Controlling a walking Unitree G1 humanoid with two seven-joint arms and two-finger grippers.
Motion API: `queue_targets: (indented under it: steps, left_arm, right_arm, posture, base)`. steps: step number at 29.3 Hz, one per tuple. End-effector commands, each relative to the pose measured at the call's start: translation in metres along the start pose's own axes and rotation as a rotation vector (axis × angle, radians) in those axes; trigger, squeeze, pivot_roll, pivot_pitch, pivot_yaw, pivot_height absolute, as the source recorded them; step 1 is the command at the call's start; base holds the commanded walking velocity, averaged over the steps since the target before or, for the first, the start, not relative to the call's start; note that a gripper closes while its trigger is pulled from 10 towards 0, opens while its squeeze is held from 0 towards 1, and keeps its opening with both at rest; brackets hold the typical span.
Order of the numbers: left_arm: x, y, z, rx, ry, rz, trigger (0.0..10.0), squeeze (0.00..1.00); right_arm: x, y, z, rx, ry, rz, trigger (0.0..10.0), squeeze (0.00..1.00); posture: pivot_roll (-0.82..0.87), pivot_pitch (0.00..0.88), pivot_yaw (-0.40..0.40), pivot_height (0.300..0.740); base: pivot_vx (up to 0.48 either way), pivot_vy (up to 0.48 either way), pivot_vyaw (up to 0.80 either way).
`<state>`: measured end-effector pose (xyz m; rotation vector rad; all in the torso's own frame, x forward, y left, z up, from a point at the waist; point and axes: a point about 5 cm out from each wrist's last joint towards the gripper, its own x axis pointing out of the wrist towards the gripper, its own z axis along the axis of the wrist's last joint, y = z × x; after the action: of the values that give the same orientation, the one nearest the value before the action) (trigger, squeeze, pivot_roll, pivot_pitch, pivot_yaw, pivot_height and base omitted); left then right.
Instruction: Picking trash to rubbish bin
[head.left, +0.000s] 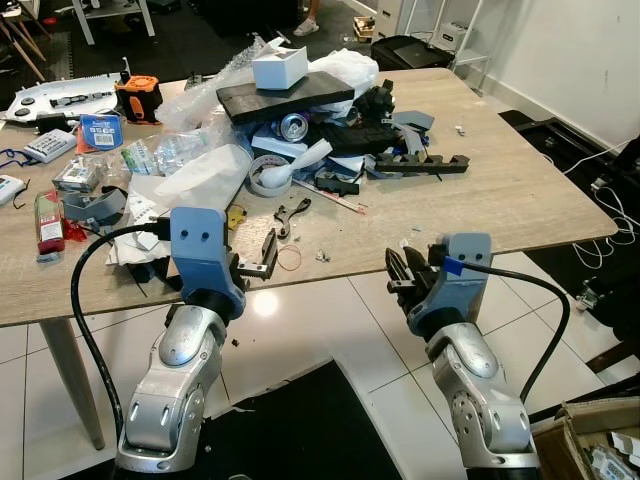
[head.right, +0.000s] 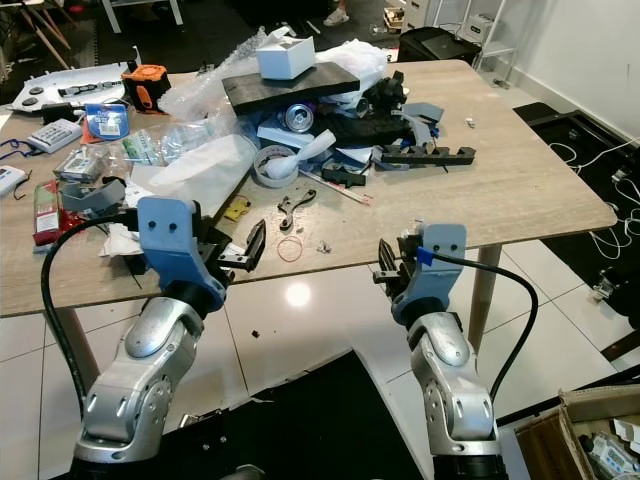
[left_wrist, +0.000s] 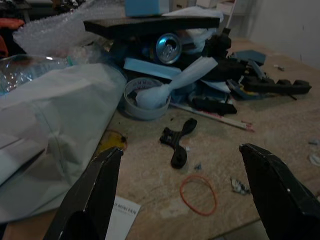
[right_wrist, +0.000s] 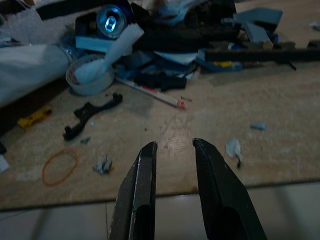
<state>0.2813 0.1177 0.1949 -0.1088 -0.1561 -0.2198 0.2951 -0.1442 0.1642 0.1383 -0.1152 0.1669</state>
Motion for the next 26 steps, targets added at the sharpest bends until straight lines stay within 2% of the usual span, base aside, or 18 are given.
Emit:
queue_targets:
  steps: [1, 5, 26]
  left_arm:
    - [-0.001, 0.0, 0.001, -0.004, 0.001, -0.006, 10.0, 0.0]
    - [0.0, 0.0, 0.003, -0.029, -0.014, 0.005, 10.0, 0.0]
    - [-0.001, 0.003, 0.005, -0.033, -0.024, 0.02, 10.0, 0.0]
  right_arm:
    - [0.001, -0.001, 0.003, 0.004, -0.02, -0.001, 10.0, 0.0]
    - [0.003, -0.001, 0.006, 0.005, -0.033, 0.002, 10.0, 0.0]
    - [0.016, 0.004, 0.037, -0.019, -0.107, 0.085, 10.0, 0.0]
  posture:
    - [0.01, 0.14, 0.032, 0.74]
    - [0.01, 0.13, 0.034, 0.74]
    - [0.01, 0.115, 0.035, 0.74]
  base:
    - [0.401, 0.0, 0.0]
    - [0.418, 0.0, 0.0]
    - [0.404, 0.0, 0.0]
